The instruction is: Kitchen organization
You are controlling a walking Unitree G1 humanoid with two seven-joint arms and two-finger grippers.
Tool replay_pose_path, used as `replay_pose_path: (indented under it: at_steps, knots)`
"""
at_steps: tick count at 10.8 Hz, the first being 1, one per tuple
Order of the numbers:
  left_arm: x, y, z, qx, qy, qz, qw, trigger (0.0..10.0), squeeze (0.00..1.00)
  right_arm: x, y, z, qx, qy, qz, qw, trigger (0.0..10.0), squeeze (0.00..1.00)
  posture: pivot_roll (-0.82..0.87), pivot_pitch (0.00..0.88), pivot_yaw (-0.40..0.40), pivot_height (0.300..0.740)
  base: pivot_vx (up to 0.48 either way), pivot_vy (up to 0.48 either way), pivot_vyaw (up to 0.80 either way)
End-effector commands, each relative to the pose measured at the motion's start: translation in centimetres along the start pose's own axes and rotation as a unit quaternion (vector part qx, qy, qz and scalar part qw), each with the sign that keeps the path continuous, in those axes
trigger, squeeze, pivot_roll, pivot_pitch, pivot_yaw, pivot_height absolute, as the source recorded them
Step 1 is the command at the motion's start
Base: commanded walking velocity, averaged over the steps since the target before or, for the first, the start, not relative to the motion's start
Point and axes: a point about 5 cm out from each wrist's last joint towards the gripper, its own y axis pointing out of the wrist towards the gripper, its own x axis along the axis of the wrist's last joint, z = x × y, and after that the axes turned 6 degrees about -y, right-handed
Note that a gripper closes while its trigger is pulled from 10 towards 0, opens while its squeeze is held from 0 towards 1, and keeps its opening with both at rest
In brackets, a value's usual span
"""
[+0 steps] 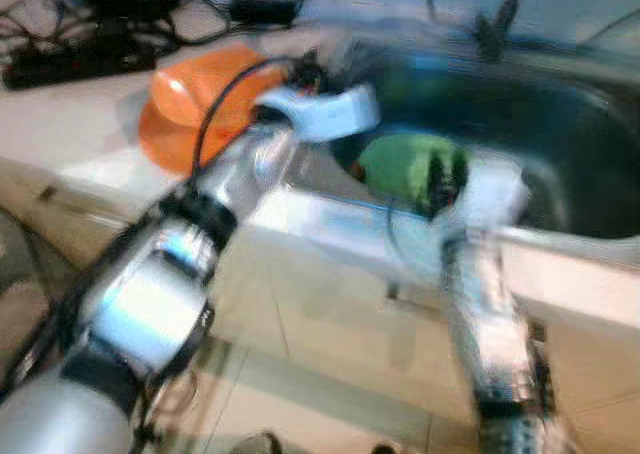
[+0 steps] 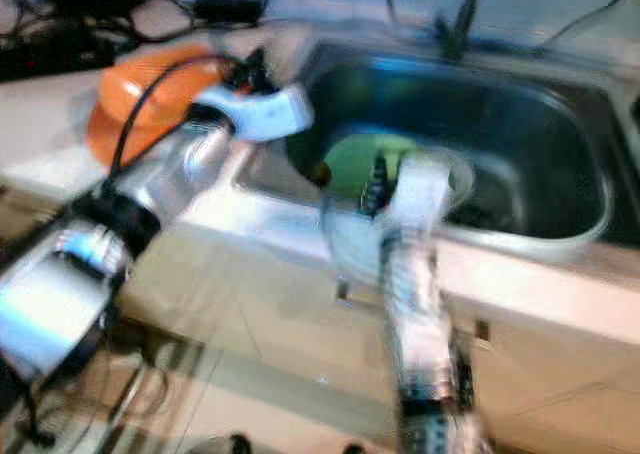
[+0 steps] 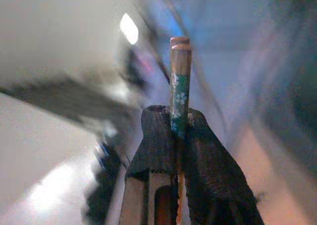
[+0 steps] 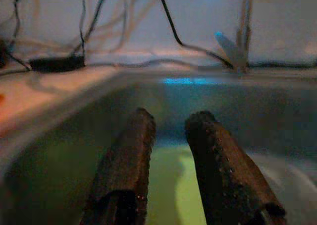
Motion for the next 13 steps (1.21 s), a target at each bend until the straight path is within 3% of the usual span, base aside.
replay_pose_path:
  at_steps: [1, 4, 5, 6, 7, 9, 10, 11, 13]
  knots:
    - [-0.3, -0.1, 1.0, 0.027, -0.009, 0.000, 1.000, 10.0, 0.00, -1.3, -0.8, 0.4, 0.004, 0.009, 0.022, 1.000, 10.0, 0.00, 0.16, 0.018, 0.017, 0.740, 0.000, 0.000, 0.00]
    - [0.1, -0.7, 1.7, 0.056, -0.015, -0.017, 0.998, 10.0, 0.00, -1.6, -0.3, 0.5, 0.004, 0.012, 0.013, 1.000, 10.0, 0.00, 0.16, 0.013, 0.017, 0.740, 0.000, 0.000, 0.00]
    - [0.6, -0.7, 2.1, 0.069, -0.071, -0.027, 0.995, 10.0, 0.00, -1.6, -0.1, 0.4, 0.004, 0.012, 0.010, 1.000, 10.0, 0.00, 0.16, 0.009, 0.017, 0.740, 0.000, 0.000, 0.00]
    - [1.5, -0.7, 1.5, 0.050, -0.198, -0.044, 0.978, 10.0, 0.00, -1.5, 0.0, 0.4, 0.005, 0.011, 0.007, 1.000, 10.0, 0.00, 0.16, 0.007, 0.015, 0.740, 0.000, 0.000, 0.00]
    - [2.5, -0.9, 0.9, 0.030, -0.273, -0.065, 0.959, 10.0, 0.00, -1.4, 0.2, 0.4, 0.008, 0.009, 0.004, 1.000, 10.0, 0.00, 0.16, 0.005, 0.013, 0.740, 0.000, 0.000, 0.00]
    - [4.1, -1.5, -0.4, -0.015, -0.387, -0.088, 0.918, 10.0, 0.00, -1.4, 0.4, 0.5, 0.011, 0.005, -0.002, 1.000, 10.0, 0.00, 0.16, 0.004, 0.010, 0.740, 0.000, 0.000, 0.00]
    - [4.3, -1.7, -0.7, -0.029, -0.416, -0.092, 0.904, 10.0, 0.00, -1.3, 0.4, 0.5, 0.014, 0.004, -0.004, 1.000, 10.0, 0.00, 0.15, 0.004, 0.010, 0.740, 0.000, 0.000, 0.00]
    - [4.7, -2.1, -1.3, -0.051, -0.474, -0.102, 0.873, 10.0, 0.00, -1.1, 0.5, 0.5, 0.022, -0.003, -0.012, 1.000, 10.0, 0.00, 0.15, 0.003, 0.009, 0.740, 0.000, 0.000, 0.00]
    - [4.6, -2.4, -1.5, -0.058, -0.546, -0.115, 0.828, 10.0, 0.00, -0.6, 0.9, -0.3, 0.033, -0.022, -0.026, 0.999, 10.0, 0.00, 0.14, 0.007, 0.009, 0.740, 0.000, 0.000, 0.00]
